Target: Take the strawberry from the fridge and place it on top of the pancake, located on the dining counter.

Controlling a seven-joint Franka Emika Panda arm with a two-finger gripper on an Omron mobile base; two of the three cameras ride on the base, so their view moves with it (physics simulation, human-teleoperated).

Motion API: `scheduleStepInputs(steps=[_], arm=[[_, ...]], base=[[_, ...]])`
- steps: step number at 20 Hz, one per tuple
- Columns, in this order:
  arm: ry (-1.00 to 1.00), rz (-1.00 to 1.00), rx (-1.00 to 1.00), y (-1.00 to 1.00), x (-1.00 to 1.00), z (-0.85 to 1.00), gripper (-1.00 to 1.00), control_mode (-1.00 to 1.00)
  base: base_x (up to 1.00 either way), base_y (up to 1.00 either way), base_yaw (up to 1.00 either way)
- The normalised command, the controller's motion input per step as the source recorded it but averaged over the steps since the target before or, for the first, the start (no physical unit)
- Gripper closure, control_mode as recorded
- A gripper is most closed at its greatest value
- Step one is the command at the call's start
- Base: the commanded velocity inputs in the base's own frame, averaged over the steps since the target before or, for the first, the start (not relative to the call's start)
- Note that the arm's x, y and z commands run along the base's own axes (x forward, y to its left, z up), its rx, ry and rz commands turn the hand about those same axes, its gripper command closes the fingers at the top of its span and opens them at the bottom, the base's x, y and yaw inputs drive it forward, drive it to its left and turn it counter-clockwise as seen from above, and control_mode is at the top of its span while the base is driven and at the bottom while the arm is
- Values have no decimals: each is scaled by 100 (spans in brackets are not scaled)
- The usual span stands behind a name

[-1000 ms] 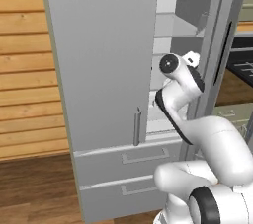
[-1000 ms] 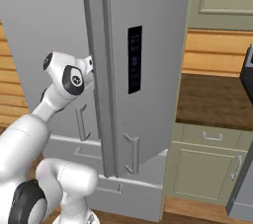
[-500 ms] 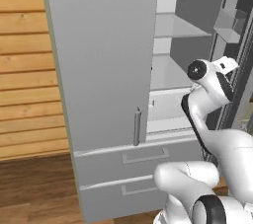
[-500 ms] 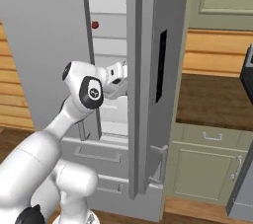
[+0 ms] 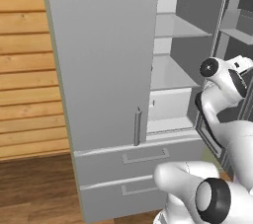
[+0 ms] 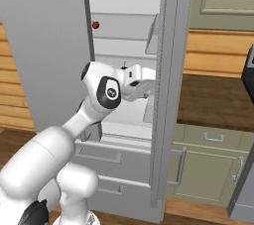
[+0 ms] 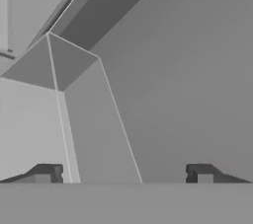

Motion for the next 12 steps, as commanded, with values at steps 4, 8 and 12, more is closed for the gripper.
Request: scheduleStepInputs(steps=[4,8,12], arm=[[-1,-1,1,-7,-44,6,-100,-100],[-3,-7,0,37,-39,30,-100,-100],[-2,-9,0,75,-26,10,-100,-100]], base=[[0,0,0],[0,0,0],[0,0,0]])
